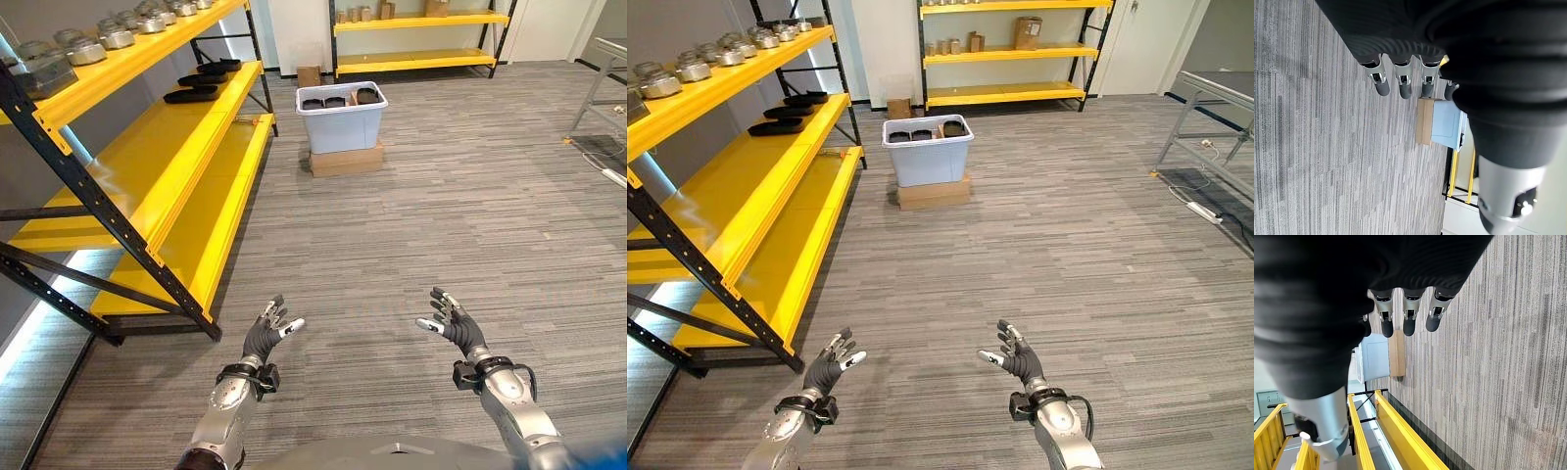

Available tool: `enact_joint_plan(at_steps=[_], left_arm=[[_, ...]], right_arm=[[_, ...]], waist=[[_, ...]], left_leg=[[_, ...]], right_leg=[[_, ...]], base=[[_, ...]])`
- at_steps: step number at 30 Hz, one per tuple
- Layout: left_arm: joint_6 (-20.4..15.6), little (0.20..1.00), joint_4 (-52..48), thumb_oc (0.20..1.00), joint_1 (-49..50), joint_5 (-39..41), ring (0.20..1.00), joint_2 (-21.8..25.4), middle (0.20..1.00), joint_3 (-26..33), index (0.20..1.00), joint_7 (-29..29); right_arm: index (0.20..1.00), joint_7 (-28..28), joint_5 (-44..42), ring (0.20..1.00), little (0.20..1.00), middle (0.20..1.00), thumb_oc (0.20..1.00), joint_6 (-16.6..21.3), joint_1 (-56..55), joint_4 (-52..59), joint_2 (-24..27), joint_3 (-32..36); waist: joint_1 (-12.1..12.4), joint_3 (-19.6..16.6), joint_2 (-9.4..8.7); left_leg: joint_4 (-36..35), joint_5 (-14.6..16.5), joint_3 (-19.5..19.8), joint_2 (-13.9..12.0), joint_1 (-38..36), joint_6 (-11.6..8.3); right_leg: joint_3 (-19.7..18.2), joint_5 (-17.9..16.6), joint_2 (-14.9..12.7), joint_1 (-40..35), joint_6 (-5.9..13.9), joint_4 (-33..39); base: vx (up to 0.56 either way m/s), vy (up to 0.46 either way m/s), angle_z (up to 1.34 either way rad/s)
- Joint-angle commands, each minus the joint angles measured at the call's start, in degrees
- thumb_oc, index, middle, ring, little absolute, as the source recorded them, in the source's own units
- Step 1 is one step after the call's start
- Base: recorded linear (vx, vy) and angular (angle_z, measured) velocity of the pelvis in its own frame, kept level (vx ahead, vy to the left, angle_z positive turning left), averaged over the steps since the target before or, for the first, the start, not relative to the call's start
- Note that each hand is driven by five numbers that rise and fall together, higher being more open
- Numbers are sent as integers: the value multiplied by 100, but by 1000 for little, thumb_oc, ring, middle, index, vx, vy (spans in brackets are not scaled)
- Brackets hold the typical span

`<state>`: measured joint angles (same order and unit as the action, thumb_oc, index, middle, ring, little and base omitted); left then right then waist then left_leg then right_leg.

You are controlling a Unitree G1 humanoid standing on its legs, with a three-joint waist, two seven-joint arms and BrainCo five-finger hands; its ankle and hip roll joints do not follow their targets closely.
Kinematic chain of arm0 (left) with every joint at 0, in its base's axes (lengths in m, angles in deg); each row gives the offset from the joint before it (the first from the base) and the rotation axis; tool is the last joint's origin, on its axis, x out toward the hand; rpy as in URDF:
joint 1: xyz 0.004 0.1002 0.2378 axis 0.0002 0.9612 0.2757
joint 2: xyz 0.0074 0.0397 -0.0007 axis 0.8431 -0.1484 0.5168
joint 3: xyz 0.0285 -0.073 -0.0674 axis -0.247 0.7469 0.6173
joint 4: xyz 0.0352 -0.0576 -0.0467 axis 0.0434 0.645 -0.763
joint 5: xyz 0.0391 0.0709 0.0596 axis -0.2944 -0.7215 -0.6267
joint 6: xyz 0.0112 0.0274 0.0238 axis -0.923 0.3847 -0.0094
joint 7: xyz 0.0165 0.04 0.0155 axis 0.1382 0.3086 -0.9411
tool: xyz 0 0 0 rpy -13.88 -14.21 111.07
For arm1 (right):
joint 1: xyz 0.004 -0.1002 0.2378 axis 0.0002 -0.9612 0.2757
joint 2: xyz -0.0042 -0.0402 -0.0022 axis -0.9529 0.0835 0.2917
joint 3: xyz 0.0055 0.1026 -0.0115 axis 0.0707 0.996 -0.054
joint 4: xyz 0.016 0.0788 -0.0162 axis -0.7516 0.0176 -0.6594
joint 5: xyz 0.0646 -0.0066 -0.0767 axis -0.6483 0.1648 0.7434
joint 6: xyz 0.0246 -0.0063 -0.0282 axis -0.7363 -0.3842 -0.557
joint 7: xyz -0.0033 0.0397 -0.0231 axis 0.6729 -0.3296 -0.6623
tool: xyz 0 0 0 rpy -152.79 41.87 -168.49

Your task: Move parts from the plastic box to the shelf.

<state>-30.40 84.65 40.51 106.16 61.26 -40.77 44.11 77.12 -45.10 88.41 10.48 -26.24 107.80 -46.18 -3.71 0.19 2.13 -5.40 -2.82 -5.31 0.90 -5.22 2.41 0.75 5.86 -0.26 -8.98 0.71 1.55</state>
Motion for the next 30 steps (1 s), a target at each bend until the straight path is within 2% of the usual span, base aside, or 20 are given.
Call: enact_joint_plan(at_steps=[1, 10, 16, 17, 18, 20, 21, 22, 23, 24, 25, 26, 27, 29, 30], left_arm=[[-247, 1000, 44, 1000, -262, -20, 1000, 149, 1000, 68, 1000, 12], [-265, 1000, -65, 1000, -241, -18, 1000, 174, 1000, 109, 1000, 26], [-296, 1000, -119, 1000, -331, -78, 1000, 233, 1000, 87, 1000, -27], [-311, 1000, -178, 1000, -351, -101, 1000, 251, 1000, 56, 1000, -21], [-311, 1000, -178, 1000, -351, -101, 1000, 251, 1000, 56, 1000, -21], [-312, 1000, -233, 1000, -342, -136, 1000, 272, 1000, 44, 1000, -32], [-297, 1000, -237, 1000, -335, -180, 1000, 278, 1000, 34, 1000, -50], [-301, 1000, -255, 1000, -330, -265, 1000, 292, 1000, -16, 1000, -61], [-298, 1000, -307, 1000, -357, -287, 1000, 315, 1000, -48, 1000, -81], [-296, 1000, -344, 1000, -390, -306, 1000, 342, 1000, -87, 1000, -87], [-273, 1000, -368, 1000, -428, -354, 1000, 340, 1000, -91, 1000, -100], [-280, 1000, -378, 1000, -484, -366, 1000, 300, 1000, -115, 1000, -120], [-284, 1000, -385, 1000, -508, -363, 1000, 278, 1000, -131, 1000, -129], [-297, 1000, -377, 1000, -542, -386, 1000, 251, 1000, -131, 1000, -149], [-286, 1000, -374, 1000, -593, -376, 1000, 238, 1000, -89, 1000, -184]], right_arm=[[1000, -6, -94, 1000, 1000, 1000, 1000, 276, 9, 219, -86, -74], [1000, -30, -114, 1000, 1000, 1000, 1000, 283, 56, 224, -87, -21], [1000, -61, -192, 1000, 1000, 1000, 1000, 299, 221, 157, -120, -29], [1000, -45, -213, 1000, 1000, 1000, 1000, 297, 240, 156, -133, -36], [1000, -45, -213, 1000, 1000, 1000, 1000, 297, 240, 156, -134, -36], [1000, -48, -233, 1000, 1000, 1000, 1000, 298, 232, 179, -151, -45], [1000, -46, -243, 1000, 1000, 1000, 1000, 294, 212, 165, -163, -47], [1000, -52, -213, 1000, 1000, 1000, 1000, 297, 158, 183, -157, -62], [1000, -62, -377, 1000, 1000, 1000, 1000, 314, 150, 185, -170, -56], [1000, -76, -517, 1000, 1000, 1000, 1000, 344, 161, 181, -202, -37], [1000, -110, -291, 1000, 1000, 1000, 1000, 331, 170, 294, -156, -83], [1000, -101, -318, 1000, 1000, 1000, 1000, 358, 199, 399, -118, -96], [1000, -106, -293, 1000, 1000, 1000, 1000, 366, 235, 407, -91, -113], [1000, -141, -261, 1000, 1000, 1000, 1000, 382, 309, 409, -74, -127], [1000, -221, -204, 1000, 1000, 1000, 1000, 369, 413, 395, -92, -134]], waist=[[63, -113, -297], [89, -80, -307], [102, 93, -322], [109, 154, -323], [110, 153, -324], [109, 238, -324], [94, 282, -328], [60, 385, -309], [27, 489, -301], [2, 602, -254], [-15, 646, -181], [-117, 663, -167], [-170, 701, -169], [-223, 725, -236], [-256, 743, -286]], left_leg=[[40, 467, 168, -299, -147, -401], [40, 493, 133, -263, -177, -355], [369, 665, 128, -130, -11, -183], [509, 773, 162, -19, 14, -77], [511, 774, 161, -18, 16, -76], [595, 834, 205, 76, 32, 26], [631, 859, 238, 129, 19, 79], [674, 877, 318, 192, -2, 144], [742, 890, 352, 219, 9, 174], [813, 891, 369, 196, 21, 202], [772, 960, 324, 189, -67, 226], [633, 1009, 342, 231, -247, 215], [547, 1038, 383, 259, -378, 195], [356, 1115, 403, 317, -630, 116], [224, 1194, 392, 313, -838, 5]], right_leg=[[45, -652, -833, 307, 710, 219], [26, -605, -877, 346, 757, 73], [-115, -482, -983, 728, 858, -654], [-157, -479, -1081, 853, 918, -999], [-159, -477, -1082, 857, 918, -1004], [-250, -664, -1164, 1117, 938, -1535], [-300, -846, -1202, 1269, 919, -1854], [-409, -1289, -1186, 1587, 825, -2492], [-457, -1522, -1151, 1787, 789, -2853], [-426, -1487, -1046, 1968, 735, -3246], [-104, -1237, -1096, 2235, 666, -3295], [146, -1026, -923, 2549, 612, -2831], [236, -1027, -844, 2561, 624, -2482], [527, -1246, -868, 2496, 717, -1261], [775, -1581, -875, 2488, 861, -438]], base=[[0, 0, 0], [7, 16, 0], [-13, 103, -4], [17, 139, -4], [10, 186, -2], [-14, 133, 4], [-2, 221, 2], [-16, 216, -1], [-40, 218, 26], [16, 194, 56], [153, 179, 45], [242, 111, 14], [266, 6, -32], [299, -91, -18], [441, -170, 9]])
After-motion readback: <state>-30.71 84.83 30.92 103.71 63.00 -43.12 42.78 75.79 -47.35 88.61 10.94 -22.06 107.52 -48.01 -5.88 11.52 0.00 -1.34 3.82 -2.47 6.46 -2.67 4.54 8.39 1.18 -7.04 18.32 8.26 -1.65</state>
